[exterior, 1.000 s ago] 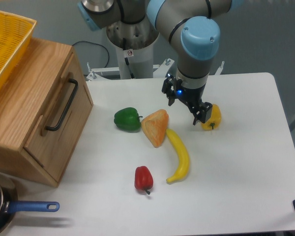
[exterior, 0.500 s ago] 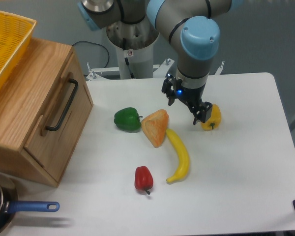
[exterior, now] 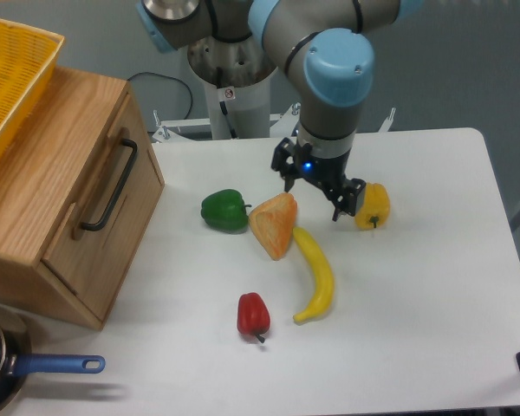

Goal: Slide the top drawer open
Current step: 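Move the gripper over to the black drawer handle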

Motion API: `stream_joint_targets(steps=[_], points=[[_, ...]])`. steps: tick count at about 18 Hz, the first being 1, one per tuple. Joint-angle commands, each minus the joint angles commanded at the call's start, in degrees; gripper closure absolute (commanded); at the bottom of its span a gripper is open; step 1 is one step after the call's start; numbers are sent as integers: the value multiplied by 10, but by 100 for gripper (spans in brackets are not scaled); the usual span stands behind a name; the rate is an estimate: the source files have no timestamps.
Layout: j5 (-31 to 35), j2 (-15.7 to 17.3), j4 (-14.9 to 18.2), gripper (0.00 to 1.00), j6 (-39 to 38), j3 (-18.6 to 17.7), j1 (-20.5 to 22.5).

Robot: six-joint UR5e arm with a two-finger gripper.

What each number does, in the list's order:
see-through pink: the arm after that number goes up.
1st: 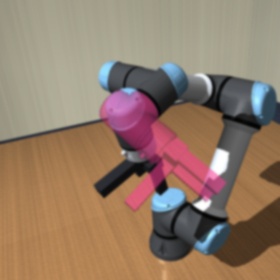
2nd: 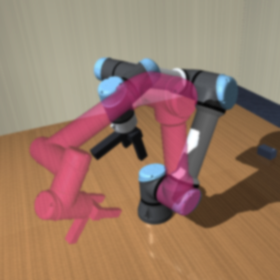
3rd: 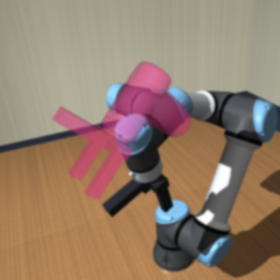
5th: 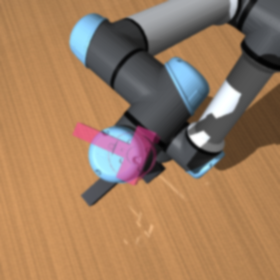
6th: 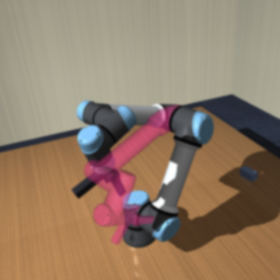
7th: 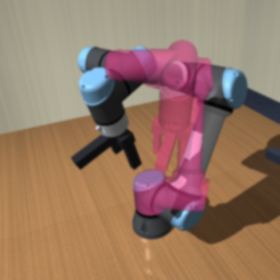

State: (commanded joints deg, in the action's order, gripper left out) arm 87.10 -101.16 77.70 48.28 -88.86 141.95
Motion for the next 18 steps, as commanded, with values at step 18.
stream_joint_targets(steps=[18], points=[[-60, 5, 19, 0, -143, -5, -106]])
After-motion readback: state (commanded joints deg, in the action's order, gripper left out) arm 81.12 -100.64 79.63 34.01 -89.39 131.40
